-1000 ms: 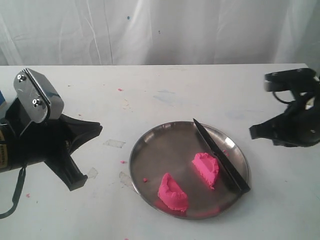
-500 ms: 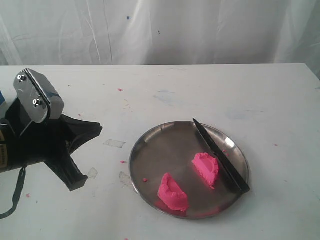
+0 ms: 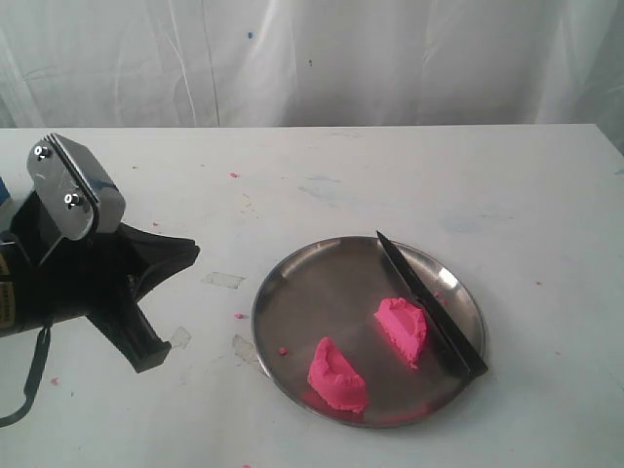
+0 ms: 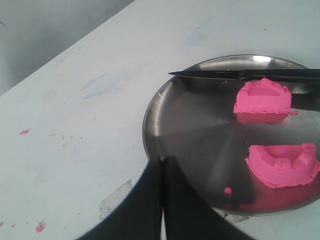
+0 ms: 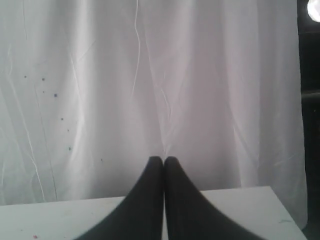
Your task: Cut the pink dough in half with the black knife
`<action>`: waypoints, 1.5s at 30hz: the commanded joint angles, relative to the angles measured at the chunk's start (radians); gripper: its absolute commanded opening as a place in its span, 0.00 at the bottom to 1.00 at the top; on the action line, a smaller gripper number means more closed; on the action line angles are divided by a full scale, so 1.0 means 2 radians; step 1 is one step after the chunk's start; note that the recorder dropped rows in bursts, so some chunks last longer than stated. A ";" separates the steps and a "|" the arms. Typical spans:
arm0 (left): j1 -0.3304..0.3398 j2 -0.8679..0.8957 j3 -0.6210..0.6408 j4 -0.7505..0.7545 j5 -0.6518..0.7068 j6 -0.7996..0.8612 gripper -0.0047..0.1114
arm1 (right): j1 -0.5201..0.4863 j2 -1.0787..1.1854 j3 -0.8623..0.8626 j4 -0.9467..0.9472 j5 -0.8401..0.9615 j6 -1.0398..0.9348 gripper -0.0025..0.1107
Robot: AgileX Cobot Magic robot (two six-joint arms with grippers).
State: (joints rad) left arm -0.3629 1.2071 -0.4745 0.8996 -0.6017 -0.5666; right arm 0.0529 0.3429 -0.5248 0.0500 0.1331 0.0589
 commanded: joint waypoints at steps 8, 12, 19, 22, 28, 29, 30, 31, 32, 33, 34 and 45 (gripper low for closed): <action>0.001 -0.005 0.004 0.003 -0.001 -0.002 0.04 | -0.009 -0.171 0.146 0.003 -0.184 -0.097 0.02; 0.001 -0.004 0.004 0.003 -0.003 -0.002 0.04 | -0.020 -0.171 0.244 0.002 -0.176 -0.007 0.02; 0.001 -0.004 0.004 0.003 -0.001 -0.002 0.04 | -0.027 -0.171 0.262 -0.095 0.092 0.050 0.02; 0.001 -0.004 0.004 0.003 -0.001 -0.002 0.04 | -0.026 -0.171 0.262 -0.127 0.086 0.050 0.02; 0.001 -0.004 0.004 0.003 -0.003 -0.002 0.04 | -0.026 -0.171 0.262 -0.108 0.079 0.050 0.02; 0.001 -0.004 0.004 0.003 -0.003 -0.002 0.04 | -0.026 -0.171 0.262 -0.108 0.079 0.050 0.02; 0.001 -0.004 0.004 0.003 -0.003 -0.002 0.04 | -0.026 -0.171 0.262 -0.110 0.079 0.050 0.02; 0.001 -0.004 0.004 0.003 -0.003 -0.002 0.04 | -0.026 -0.171 0.262 -0.110 0.079 0.050 0.02; 0.001 -0.004 0.004 0.003 -0.003 -0.002 0.04 | -0.026 -0.171 0.262 -0.110 0.079 0.050 0.02; 0.001 -0.004 0.004 0.003 -0.003 -0.002 0.04 | -0.026 -0.171 0.262 -0.109 0.079 0.050 0.02; 0.001 -0.004 0.004 0.003 -0.003 -0.002 0.04 | -0.026 -0.171 0.262 -0.109 0.079 0.050 0.02; 0.028 -0.025 0.004 0.043 -0.005 -0.002 0.04 | -0.026 -0.171 0.262 -0.109 0.078 0.050 0.02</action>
State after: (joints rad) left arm -0.3459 1.1999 -0.4745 0.9203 -0.6017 -0.5666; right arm 0.0047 0.0033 0.0016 -0.1658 0.2982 0.1554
